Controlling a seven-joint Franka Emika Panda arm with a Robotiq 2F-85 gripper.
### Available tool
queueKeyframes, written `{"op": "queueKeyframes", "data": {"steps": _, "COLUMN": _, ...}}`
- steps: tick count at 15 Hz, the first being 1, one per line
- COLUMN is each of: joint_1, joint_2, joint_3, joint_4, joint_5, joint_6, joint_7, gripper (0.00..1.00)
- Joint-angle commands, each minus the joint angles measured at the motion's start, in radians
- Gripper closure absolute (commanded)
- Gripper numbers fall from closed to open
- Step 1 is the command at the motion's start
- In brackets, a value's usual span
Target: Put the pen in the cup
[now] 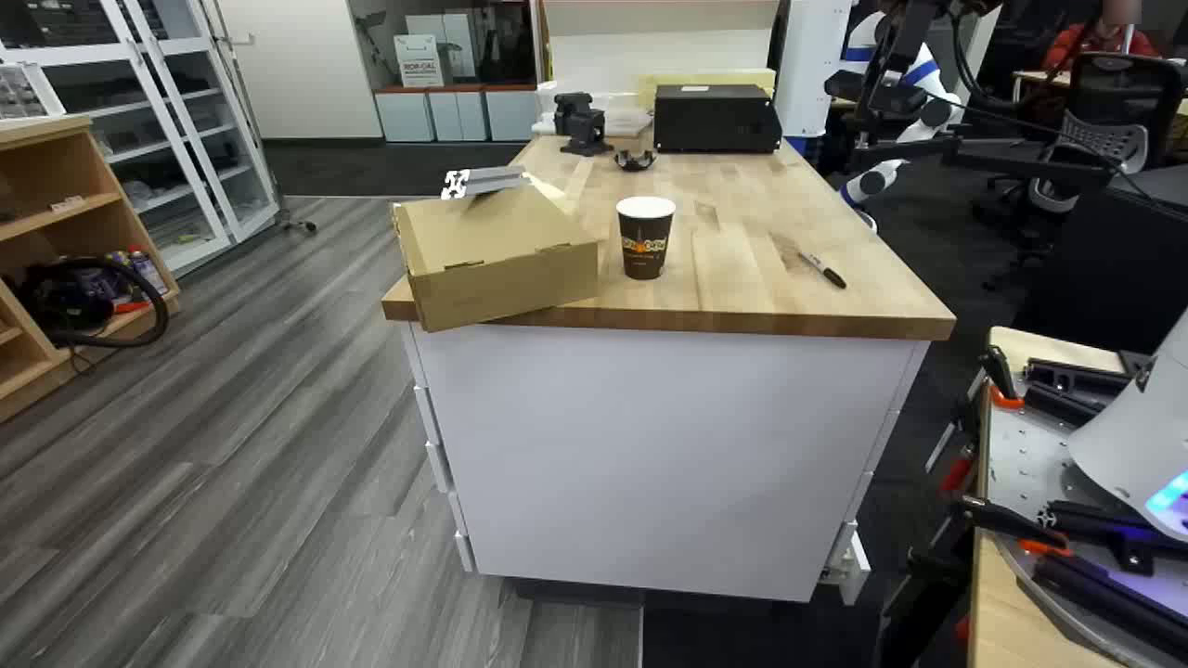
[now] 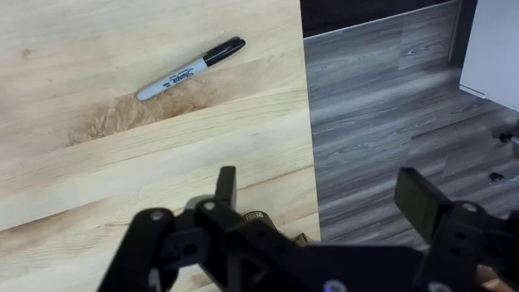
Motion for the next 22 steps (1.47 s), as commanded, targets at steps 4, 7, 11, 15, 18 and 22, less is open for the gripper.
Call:
{"op": "queueKeyframes", "data": {"steps": 4, "joint_1": -0.050, "joint_2": 0.013, "joint_3": 0.044, "joint_4": 0.002, "joint_5": 0.027, "joint_6": -0.004, "joint_7": -0.023, "gripper": 0.00}}
{"op": "queueKeyframes", "data": {"steps": 7, "joint_1": -0.050, "joint_2": 0.013, "joint_3": 0.044, "joint_4": 0.002, "joint_5": 0.027, "joint_6": -0.004, "joint_7": -0.023, "gripper": 0.00}}
{"op": "queueKeyframes", "data": {"steps": 11, "joint_1": -0.068, "joint_2": 0.008, "joint_3": 0.053, "joint_4": -0.010, "joint_5": 0.035, "joint_6": 0.005, "joint_7": -0.011, "gripper": 0.00}}
{"op": "queueKeyframes", "data": {"steps": 15, "joint_1": -0.110, "joint_2": 0.004, "joint_3": 0.073, "joint_4": -0.061, "joint_5": 0.067, "joint_6": 0.045, "joint_7": 0.032, "gripper": 0.00}}
{"op": "queueKeyframes", "data": {"steps": 18, "joint_1": -0.118, "joint_2": 0.049, "joint_3": 0.099, "joint_4": -0.099, "joint_5": 0.116, "joint_6": 0.115, "joint_7": 0.110, "gripper": 0.00}}
{"op": "queueKeyframes", "data": {"steps": 22, "joint_1": -0.105, "joint_2": 0.181, "joint_3": 0.173, "joint_4": -0.132, "joint_5": 0.155, "joint_6": 0.288, "joint_7": 0.296, "gripper": 0.00}}
